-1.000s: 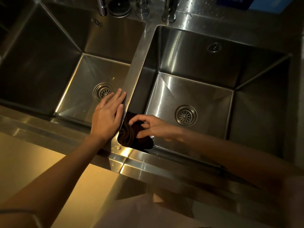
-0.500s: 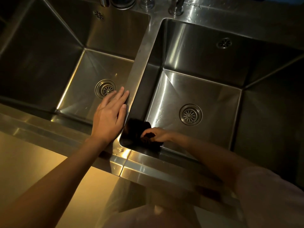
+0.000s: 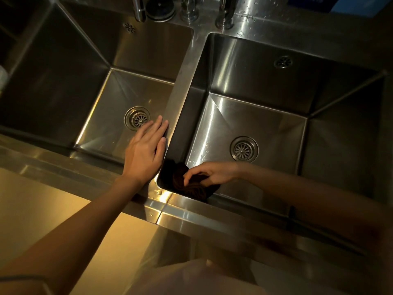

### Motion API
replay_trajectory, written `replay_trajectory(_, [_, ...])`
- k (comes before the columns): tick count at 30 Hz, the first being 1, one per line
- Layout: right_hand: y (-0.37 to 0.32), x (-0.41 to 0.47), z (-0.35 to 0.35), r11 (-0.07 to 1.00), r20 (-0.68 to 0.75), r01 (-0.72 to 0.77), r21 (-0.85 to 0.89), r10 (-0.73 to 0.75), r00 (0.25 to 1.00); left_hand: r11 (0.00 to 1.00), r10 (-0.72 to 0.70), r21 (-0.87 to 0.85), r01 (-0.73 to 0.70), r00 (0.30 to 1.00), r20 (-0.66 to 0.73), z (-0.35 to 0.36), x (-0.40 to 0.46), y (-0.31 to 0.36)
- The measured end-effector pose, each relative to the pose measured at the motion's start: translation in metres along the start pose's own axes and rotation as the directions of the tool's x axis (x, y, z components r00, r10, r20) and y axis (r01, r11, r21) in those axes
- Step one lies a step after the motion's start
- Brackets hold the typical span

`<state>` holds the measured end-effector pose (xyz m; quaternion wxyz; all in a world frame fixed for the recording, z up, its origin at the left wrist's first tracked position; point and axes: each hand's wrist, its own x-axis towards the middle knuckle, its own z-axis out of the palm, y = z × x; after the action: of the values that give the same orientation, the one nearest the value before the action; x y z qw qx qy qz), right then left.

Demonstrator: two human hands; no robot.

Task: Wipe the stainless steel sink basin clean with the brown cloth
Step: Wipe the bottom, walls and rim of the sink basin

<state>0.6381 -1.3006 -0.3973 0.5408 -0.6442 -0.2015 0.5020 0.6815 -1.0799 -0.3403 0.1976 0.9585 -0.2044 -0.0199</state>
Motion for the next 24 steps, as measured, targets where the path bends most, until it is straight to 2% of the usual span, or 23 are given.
replay_trajectory(3, [-0.025,-0.032,0.0,0.996,0.018,0.09,-0.002,-0.09,0.996,1.0,0.002,0.005,-0.002,1.0,0.007,0.0,0.0,0.0])
replay_trajectory(6, [-0.021,-0.041,0.002,0.995,0.0,0.089,0.041,-0.089,0.996,1.0,0.004,0.006,-0.004,1.0,0.007,0.001,0.001,-0.001])
replay_trajectory(9, [0.008,-0.022,0.005,0.999,-0.034,-0.018,0.042,0.019,0.999,1.0,0.001,0.007,-0.001,1.0,0.007,0.0,0.001,0.0])
replay_trajectory(15, [0.077,0.023,0.002,0.964,-0.102,-0.244,-0.103,0.234,0.967,1.0,0.013,0.028,-0.013,1.0,0.007,0.001,0.002,-0.002])
replay_trajectory(20, [0.098,0.036,0.002,0.927,-0.087,-0.341,-0.159,0.331,0.94,0.996,0.044,0.08,-0.042,0.999,-0.019,0.003,-0.001,-0.002])
replay_trajectory(24, [0.09,0.03,-0.001,0.933,-0.074,-0.332,-0.14,0.324,0.943,0.992,0.07,0.105,-0.069,0.997,-0.015,0.003,-0.002,-0.002])
